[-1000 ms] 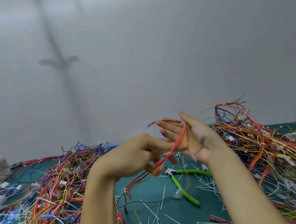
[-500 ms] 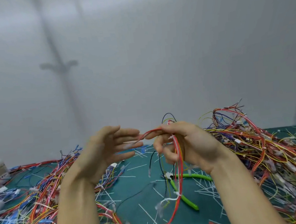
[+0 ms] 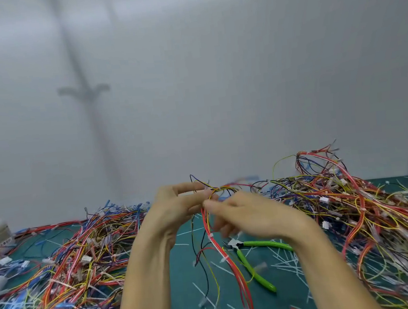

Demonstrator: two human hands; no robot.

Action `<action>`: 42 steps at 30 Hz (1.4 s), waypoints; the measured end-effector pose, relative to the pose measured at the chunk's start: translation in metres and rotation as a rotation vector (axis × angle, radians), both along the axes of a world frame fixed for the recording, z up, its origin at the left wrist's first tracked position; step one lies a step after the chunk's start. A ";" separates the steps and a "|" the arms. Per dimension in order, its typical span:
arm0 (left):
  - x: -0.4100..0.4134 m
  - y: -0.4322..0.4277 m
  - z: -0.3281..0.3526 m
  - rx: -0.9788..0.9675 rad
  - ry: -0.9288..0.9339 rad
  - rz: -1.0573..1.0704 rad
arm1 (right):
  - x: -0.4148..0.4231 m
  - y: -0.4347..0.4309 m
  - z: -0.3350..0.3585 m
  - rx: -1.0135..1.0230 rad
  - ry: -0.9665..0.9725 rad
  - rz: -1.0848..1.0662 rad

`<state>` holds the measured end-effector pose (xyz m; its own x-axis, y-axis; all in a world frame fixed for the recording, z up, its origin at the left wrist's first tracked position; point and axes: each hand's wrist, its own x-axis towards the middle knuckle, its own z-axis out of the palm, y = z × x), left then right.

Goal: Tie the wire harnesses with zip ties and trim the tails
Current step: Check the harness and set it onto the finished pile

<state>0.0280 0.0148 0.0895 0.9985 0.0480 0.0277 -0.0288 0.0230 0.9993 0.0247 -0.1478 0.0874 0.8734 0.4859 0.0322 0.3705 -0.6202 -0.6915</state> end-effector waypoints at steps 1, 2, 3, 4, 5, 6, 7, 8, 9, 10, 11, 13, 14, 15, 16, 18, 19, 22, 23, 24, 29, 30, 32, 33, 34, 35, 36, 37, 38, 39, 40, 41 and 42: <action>0.000 0.001 0.002 0.002 -0.019 0.020 | 0.008 -0.007 -0.003 -0.057 -0.125 -0.176; -0.002 0.001 0.004 0.015 -0.036 0.036 | 0.015 -0.014 -0.008 -0.140 -0.268 -0.376; -0.003 0.001 0.005 0.027 -0.045 0.048 | 0.021 -0.021 -0.014 -0.195 -0.366 -0.554; -0.003 0.000 0.006 0.041 -0.051 0.055 | 0.026 -0.027 -0.021 -0.209 -0.406 -0.667; -0.004 -0.001 0.007 0.052 -0.061 0.051 | 0.030 -0.033 -0.026 -0.191 -0.390 -0.704; -0.005 -0.001 0.008 0.053 -0.078 0.042 | 0.032 -0.037 -0.029 -0.165 -0.351 -0.688; -0.005 -0.001 0.008 0.047 -0.098 0.034 | 0.033 -0.038 -0.031 -0.143 -0.319 -0.659; -0.006 -0.002 0.009 0.039 -0.117 0.032 | 0.034 -0.038 -0.032 -0.128 -0.292 -0.642; -0.007 -0.003 0.010 0.030 -0.134 0.036 | 0.034 -0.037 -0.032 -0.131 -0.269 -0.635; -0.007 -0.005 0.011 0.015 -0.150 0.046 | 0.032 -0.034 -0.031 -0.167 -0.258 -0.634; -0.009 -0.006 0.012 -0.004 -0.168 0.058 | 0.029 -0.030 -0.030 -0.242 -0.250 -0.630; -0.010 -0.008 0.013 -0.052 -0.208 0.080 | 0.024 -0.022 -0.024 -0.322 -0.308 -0.615; -0.010 -0.008 0.014 -0.070 -0.233 0.091 | 0.022 -0.018 -0.019 -0.235 -0.372 -0.610; -0.010 -0.008 0.015 -0.076 -0.262 0.098 | 0.019 -0.016 -0.013 -0.046 -0.414 -0.588; -0.011 -0.008 0.016 -0.067 -0.296 0.103 | 0.015 -0.013 -0.005 0.198 -0.418 -0.526; -0.013 -0.009 0.018 -0.029 -0.367 0.093 | 0.003 -0.001 0.012 0.592 -0.321 -0.298; -0.015 -0.010 0.019 -0.011 -0.398 0.075 | -0.002 0.006 0.017 0.668 -0.300 -0.214; -0.018 -0.011 0.021 0.023 -0.440 0.020 | -0.009 0.017 0.017 0.788 -0.386 -0.251; -0.020 -0.010 0.023 0.040 -0.441 0.004 | -0.009 0.017 0.017 0.825 -0.397 -0.283; -0.022 -0.008 0.025 0.061 -0.440 -0.018 | -0.009 0.016 0.018 0.863 -0.376 -0.290; -0.037 0.004 0.036 0.178 -0.388 0.036 | -0.015 0.003 0.028 1.051 -0.161 -0.190; -0.037 0.007 0.036 0.182 -0.371 0.116 | -0.017 0.001 0.030 1.078 -0.126 -0.171; -0.036 0.012 0.036 0.171 -0.337 0.234 | -0.019 -0.004 0.033 1.148 -0.065 -0.144; -0.036 0.014 0.036 0.170 -0.328 0.249 | -0.020 -0.006 0.035 1.197 -0.024 -0.123; -0.037 0.016 0.036 0.185 -0.320 0.219 | -0.022 -0.007 0.037 1.240 0.014 -0.098; -0.038 0.018 0.035 0.214 -0.308 0.143 | -0.022 -0.007 0.038 1.271 0.043 -0.075; -0.039 0.020 0.035 0.243 -0.288 0.037 | -0.023 -0.007 0.038 1.293 0.065 -0.056; -0.041 0.020 0.034 0.263 -0.268 -0.081 | -0.022 -0.007 0.038 1.314 0.080 -0.043; -0.043 0.021 0.034 0.287 -0.265 -0.191 | -0.022 -0.007 0.039 1.337 0.090 -0.037; -0.046 0.021 0.034 0.320 -0.274 -0.270 | -0.022 -0.008 0.039 1.360 0.098 -0.032; -0.048 0.021 0.035 0.350 -0.283 -0.320 | -0.022 -0.009 0.040 1.380 0.106 -0.026; -0.049 0.020 0.036 0.366 -0.282 -0.345 | -0.022 -0.010 0.041 1.399 0.113 -0.018; -0.049 0.019 0.036 0.379 -0.279 -0.348 | -0.022 -0.011 0.041 1.418 0.122 -0.010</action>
<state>-0.0214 0.0338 0.1259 0.9061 -0.3460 0.2433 -0.3471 -0.2796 0.8952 0.0028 -0.1588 0.1289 0.9092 0.1008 0.4041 0.2639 0.6112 -0.7462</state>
